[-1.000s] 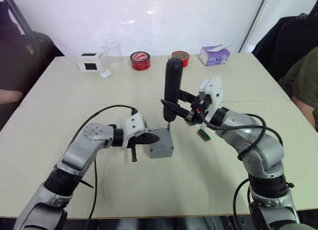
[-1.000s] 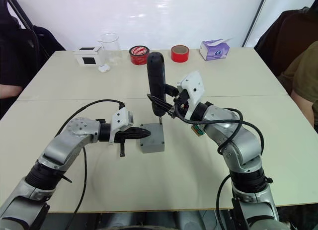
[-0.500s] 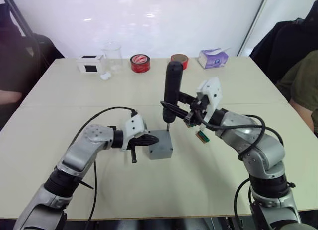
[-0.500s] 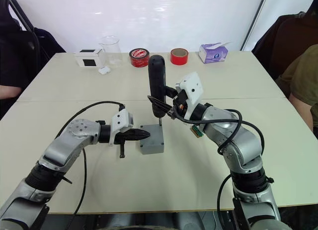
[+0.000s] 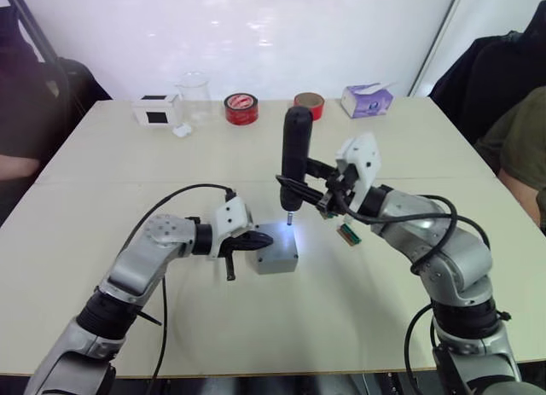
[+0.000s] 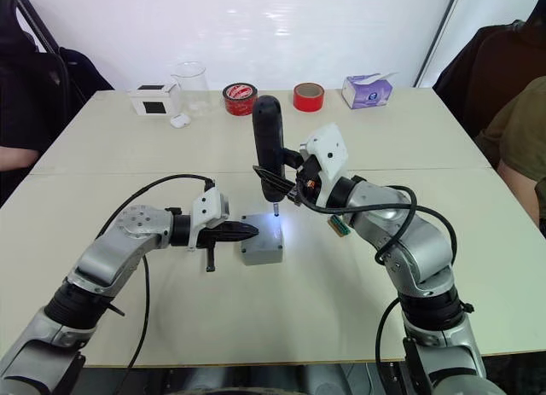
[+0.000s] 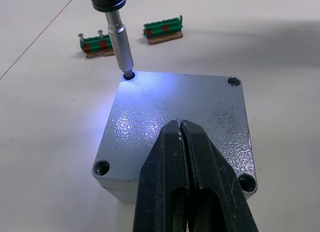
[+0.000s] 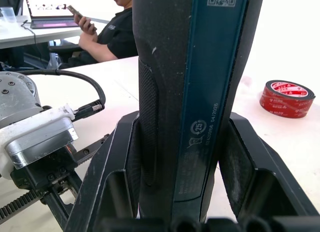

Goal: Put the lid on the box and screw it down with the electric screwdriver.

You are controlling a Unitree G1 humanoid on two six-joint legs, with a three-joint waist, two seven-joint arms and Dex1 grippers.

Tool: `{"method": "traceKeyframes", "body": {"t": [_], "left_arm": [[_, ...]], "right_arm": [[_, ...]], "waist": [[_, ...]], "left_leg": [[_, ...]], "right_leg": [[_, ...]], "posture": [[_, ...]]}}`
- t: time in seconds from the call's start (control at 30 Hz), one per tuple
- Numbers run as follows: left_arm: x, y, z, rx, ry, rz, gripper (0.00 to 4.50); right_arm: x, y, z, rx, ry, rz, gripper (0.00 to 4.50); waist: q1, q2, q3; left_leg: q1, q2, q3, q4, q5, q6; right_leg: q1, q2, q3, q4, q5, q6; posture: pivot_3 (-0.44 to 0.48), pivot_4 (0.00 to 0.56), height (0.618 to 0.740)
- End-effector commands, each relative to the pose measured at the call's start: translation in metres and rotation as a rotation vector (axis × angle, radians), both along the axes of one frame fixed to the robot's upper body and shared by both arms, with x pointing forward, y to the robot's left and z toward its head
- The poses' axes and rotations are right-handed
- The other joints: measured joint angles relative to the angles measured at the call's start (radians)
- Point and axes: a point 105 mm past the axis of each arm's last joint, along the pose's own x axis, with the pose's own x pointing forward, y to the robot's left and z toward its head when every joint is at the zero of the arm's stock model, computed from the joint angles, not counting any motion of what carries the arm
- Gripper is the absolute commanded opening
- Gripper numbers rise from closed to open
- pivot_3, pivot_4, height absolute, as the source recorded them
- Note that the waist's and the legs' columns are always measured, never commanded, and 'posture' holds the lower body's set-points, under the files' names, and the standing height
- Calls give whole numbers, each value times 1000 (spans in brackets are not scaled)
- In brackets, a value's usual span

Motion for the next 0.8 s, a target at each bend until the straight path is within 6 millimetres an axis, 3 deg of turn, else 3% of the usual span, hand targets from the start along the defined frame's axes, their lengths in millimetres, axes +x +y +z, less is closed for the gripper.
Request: {"method": "traceKeyframes", "body": {"t": [0.03, 0.27, 0.37, 0.47, 0.53, 0.7, 0.8], "left_arm": [[-3, 5, -18, 49, 61, 17, 0], [-3, 2, -8, 22, 26, 19, 0], [-7, 1, 12, -20, -21, 1, 0], [-10, 3, 27, -43, -57, -16, 0], [-12, 3, 39, -63, -76, -26, 0], [-32, 3, 81, -142, -129, -125, 0], [-38, 6, 96, -145, -159, -145, 0]], "right_arm": [[2, -6, 1, -25, 44, -18, 1653], [-4, -13, 54, 79, -39, 0, 1653], [-2, -35, 98, 251, -13, -30, 1653], [-1, -55, 115, 276, 34, -63, 1653], [2, -67, 116, 235, 80, -120, 1653], [13, -113, 75, -86, 386, -356, 1653], [18, -131, 62, -219, 443, -479, 1653]], "waist": [[0, 1, 0], [1, 5, 5], [-1, 9, 10], [2, 10, 14], [0, 10, 14], [0, 12, 18], [-2, 15, 21]], "left_leg": [[-1, 0, 0, 0, 0, 0], [-11, -1, 1, -2, 0, 0], [-23, -2, 1, -1, 0, 0], [-27, -2, 0, -1, 0, 0], [-33, -2, 0, -2, 0, 0], [-41, -2, 1, -1, 0, 0], [-41, -3, 1, -1, 0, 1]], "right_leg": [[-1, -1, -1, 0, 0, 0], [-7, -4, -4, -5, 0, 0], [-19, -4, -5, -5, 3, 4], [-22, -4, -6, -5, 4, 7], [-28, -4, -8, -6, 4, 6], [-35, -4, -7, -7, 4, 7], [-35, -4, -7, -9, 4, 7]], "posture": [[0, 150, 740], [0, 150, 740], [0, 150, 740], [0, 150, 740], [0, 150, 740], [0, 150, 740], [0, 150, 740]]}}
